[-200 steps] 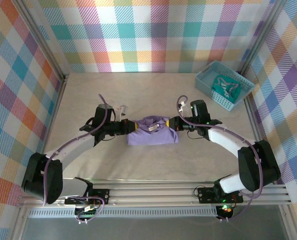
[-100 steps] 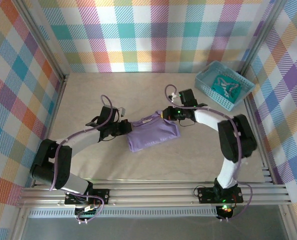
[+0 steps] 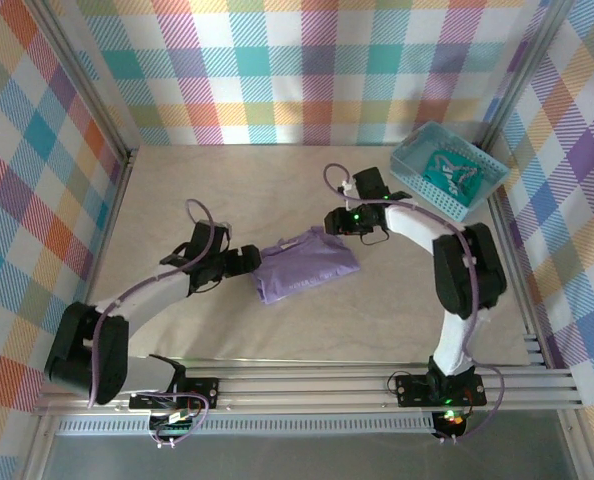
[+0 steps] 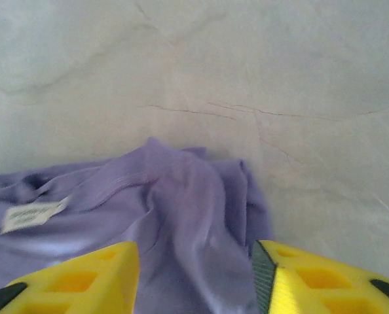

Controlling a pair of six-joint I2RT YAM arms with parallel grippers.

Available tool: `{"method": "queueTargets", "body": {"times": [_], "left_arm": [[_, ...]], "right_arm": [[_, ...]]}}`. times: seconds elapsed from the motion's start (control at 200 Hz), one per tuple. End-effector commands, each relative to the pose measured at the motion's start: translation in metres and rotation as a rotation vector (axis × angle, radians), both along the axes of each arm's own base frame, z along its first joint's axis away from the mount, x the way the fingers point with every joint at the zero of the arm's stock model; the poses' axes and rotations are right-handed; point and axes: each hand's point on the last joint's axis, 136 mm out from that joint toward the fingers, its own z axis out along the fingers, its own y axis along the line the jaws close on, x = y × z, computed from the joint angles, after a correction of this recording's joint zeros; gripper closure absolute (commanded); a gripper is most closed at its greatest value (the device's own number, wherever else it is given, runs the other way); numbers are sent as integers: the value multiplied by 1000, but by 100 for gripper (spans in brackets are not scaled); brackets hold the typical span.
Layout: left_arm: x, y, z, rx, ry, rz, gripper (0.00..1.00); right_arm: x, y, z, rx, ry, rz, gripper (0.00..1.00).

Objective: Fold the inside-out t-shirt

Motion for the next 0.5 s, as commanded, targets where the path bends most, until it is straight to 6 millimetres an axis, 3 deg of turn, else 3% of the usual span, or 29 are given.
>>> {"method": "queueTargets", "body": {"times": [0.0,0.3,0.405,0.495], "left_arm": [[-21,-27,-8,-183,101,-49,1],[-18,-72,-29,-273,154,-141,2],[-16,-81,-40,-275,162,-153,18],[-6,-75,-47,-217,148,-129,42]], "right_arm": [[-21,-11,5,-12,6,9,46],[-32,-5,-1,42,38,24,41],[-33,-4,-3,51,45,23,41],[-34,-3,-3,57,49,25,41]]}}
